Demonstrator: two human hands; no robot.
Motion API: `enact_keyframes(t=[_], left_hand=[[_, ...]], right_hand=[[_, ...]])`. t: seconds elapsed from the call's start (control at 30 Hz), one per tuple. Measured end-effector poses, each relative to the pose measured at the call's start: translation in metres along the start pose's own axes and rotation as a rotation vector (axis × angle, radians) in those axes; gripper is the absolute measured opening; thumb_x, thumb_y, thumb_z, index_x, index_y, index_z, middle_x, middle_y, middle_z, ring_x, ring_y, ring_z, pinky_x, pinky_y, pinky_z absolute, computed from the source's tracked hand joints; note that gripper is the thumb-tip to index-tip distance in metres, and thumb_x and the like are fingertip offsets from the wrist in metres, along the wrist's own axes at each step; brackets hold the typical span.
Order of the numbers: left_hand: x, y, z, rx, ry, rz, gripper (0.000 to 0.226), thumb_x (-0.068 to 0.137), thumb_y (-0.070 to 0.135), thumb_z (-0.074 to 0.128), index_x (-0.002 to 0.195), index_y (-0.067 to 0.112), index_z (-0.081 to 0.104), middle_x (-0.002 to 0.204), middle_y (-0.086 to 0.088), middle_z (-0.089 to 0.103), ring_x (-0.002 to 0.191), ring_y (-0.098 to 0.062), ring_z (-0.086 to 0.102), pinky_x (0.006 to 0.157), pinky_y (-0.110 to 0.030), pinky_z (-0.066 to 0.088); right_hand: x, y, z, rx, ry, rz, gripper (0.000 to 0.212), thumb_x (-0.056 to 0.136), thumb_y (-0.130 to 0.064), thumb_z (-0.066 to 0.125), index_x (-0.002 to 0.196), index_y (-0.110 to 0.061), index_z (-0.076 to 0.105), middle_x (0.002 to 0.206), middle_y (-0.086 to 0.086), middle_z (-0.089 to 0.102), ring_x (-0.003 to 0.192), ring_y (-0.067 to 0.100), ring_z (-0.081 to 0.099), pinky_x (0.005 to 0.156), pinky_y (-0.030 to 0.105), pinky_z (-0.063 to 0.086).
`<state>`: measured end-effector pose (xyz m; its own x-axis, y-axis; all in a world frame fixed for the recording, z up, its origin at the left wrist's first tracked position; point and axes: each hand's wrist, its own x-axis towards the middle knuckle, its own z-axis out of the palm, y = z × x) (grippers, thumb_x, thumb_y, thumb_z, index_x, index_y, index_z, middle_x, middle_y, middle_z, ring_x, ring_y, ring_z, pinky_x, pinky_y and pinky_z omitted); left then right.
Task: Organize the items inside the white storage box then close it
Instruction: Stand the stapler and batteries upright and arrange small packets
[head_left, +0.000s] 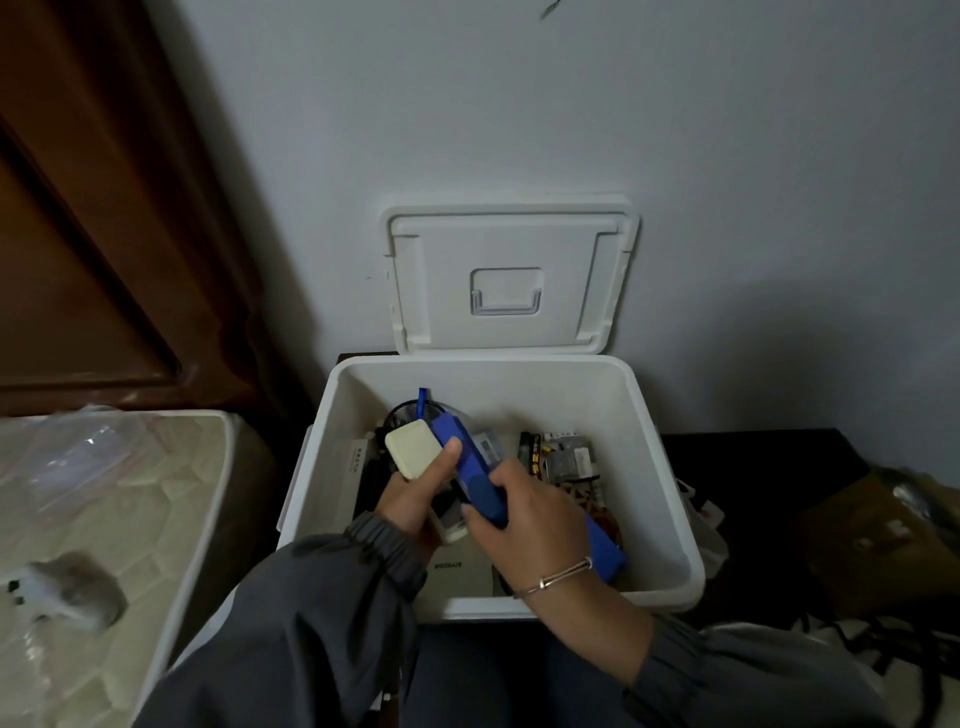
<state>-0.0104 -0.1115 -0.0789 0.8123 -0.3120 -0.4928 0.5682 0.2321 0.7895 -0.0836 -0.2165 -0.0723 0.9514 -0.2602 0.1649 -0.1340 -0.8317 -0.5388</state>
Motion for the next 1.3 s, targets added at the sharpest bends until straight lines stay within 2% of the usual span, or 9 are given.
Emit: enact_keyframes(t=[0.2, 0.33, 0.5, 0.63, 0.7, 0.8, 1.03, 1.13, 1.3], left_hand=[[0.003, 0.012, -0.025, 0.054, 0.011, -0.012, 0.021, 0.08, 0.012, 0.067, 0.1, 0.01, 0.066, 0.095, -0.013, 0.073, 0.082, -0.024, 0.07, 0.069, -0.032, 0.06], [0.001, 0.025, -0.046, 0.092, -0.04, 0.038, 0.03, 0.072, 0.014, 0.066, 0.101, 0.012, 0.062, 0.083, -0.006, 0.075, 0.072, -0.018, 0.072, 0.057, -0.027, 0.059], [0.001, 0.022, -0.051, 0.157, -0.012, 0.05, 0.02, 0.08, 0.006, 0.063, 0.096, 0.016, 0.059, 0.073, 0.0, 0.075, 0.064, -0.013, 0.071, 0.052, -0.023, 0.056], [0.003, 0.02, -0.049, 0.189, 0.024, 0.055, 0.02, 0.08, 0.004, 0.063, 0.099, 0.012, 0.061, 0.096, -0.015, 0.069, 0.085, -0.028, 0.066, 0.076, -0.039, 0.056], [0.005, 0.02, -0.051, 0.189, 0.017, 0.042, 0.02, 0.08, 0.003, 0.063, 0.099, 0.01, 0.062, 0.101, -0.019, 0.067, 0.09, -0.033, 0.064, 0.086, -0.045, 0.052], [0.008, 0.02, -0.053, 0.175, 0.002, 0.043, 0.026, 0.078, 0.005, 0.064, 0.103, 0.008, 0.061, 0.102, -0.019, 0.066, 0.093, -0.033, 0.063, 0.088, -0.046, 0.051], [0.014, 0.017, -0.056, 0.141, 0.005, 0.043, 0.043, 0.058, 0.021, 0.069, 0.099, 0.016, 0.06, 0.086, -0.005, 0.072, 0.077, -0.02, 0.069, 0.064, -0.031, 0.056], [0.014, 0.016, -0.055, 0.105, 0.002, 0.043, 0.044, 0.057, 0.019, 0.07, 0.1, 0.015, 0.061, 0.079, -0.002, 0.075, 0.071, -0.016, 0.071, 0.056, -0.025, 0.057], [0.014, 0.017, -0.055, 0.126, -0.003, 0.071, 0.03, 0.066, 0.014, 0.068, 0.096, 0.015, 0.063, 0.079, -0.003, 0.075, 0.071, -0.014, 0.071, 0.059, -0.025, 0.058]], right_hand=[[-0.001, 0.003, -0.003, 0.149, -0.179, -0.166, 0.053, 0.079, -0.063, 0.049, 0.115, -0.025, 0.055, 0.103, -0.006, 0.067, 0.093, 0.012, 0.062, 0.068, 0.024, 0.047], [0.047, 0.043, -0.011, 0.299, -0.267, 0.0, 0.039, 0.078, -0.058, 0.057, 0.106, -0.031, 0.06, 0.106, -0.012, 0.066, 0.1, 0.004, 0.06, 0.085, 0.029, 0.052], [0.123, 0.085, 0.043, -0.338, -0.567, -0.191, 0.057, 0.08, -0.042, 0.067, 0.129, -0.023, 0.047, 0.128, 0.002, 0.054, 0.115, 0.023, 0.052, 0.094, 0.034, 0.044], [0.139, 0.105, 0.09, -0.55, -0.749, -0.29, 0.107, 0.063, -0.049, 0.078, 0.147, -0.022, 0.018, 0.152, 0.004, 0.024, 0.136, 0.027, 0.029, 0.11, 0.044, 0.03], [0.139, 0.113, 0.101, -0.565, -0.736, -0.317, 0.115, 0.058, -0.045, 0.082, 0.148, -0.024, 0.014, 0.151, 0.006, 0.022, 0.134, 0.03, 0.029, 0.108, 0.044, 0.032], [0.143, 0.117, 0.107, -0.588, -0.718, -0.347, 0.11, 0.059, -0.044, 0.081, 0.146, -0.025, 0.016, 0.139, 0.007, 0.034, 0.126, 0.03, 0.036, 0.102, 0.043, 0.036], [0.143, 0.125, 0.108, -0.579, -0.661, -0.477, 0.075, 0.063, -0.052, 0.069, 0.123, -0.017, 0.041, 0.11, 0.007, 0.048, 0.096, 0.027, 0.052, 0.081, 0.038, 0.044], [0.139, 0.123, 0.115, -0.572, -0.592, -0.541, 0.047, 0.078, -0.04, 0.062, 0.111, -0.013, 0.045, 0.104, 0.01, 0.052, 0.086, 0.032, 0.058, 0.068, 0.038, 0.047], [0.141, 0.118, 0.112, -0.513, -0.61, -0.49, 0.04, 0.084, -0.027, 0.059, 0.117, -0.012, 0.045, 0.105, 0.012, 0.052, 0.087, 0.034, 0.058, 0.063, 0.036, 0.04]])
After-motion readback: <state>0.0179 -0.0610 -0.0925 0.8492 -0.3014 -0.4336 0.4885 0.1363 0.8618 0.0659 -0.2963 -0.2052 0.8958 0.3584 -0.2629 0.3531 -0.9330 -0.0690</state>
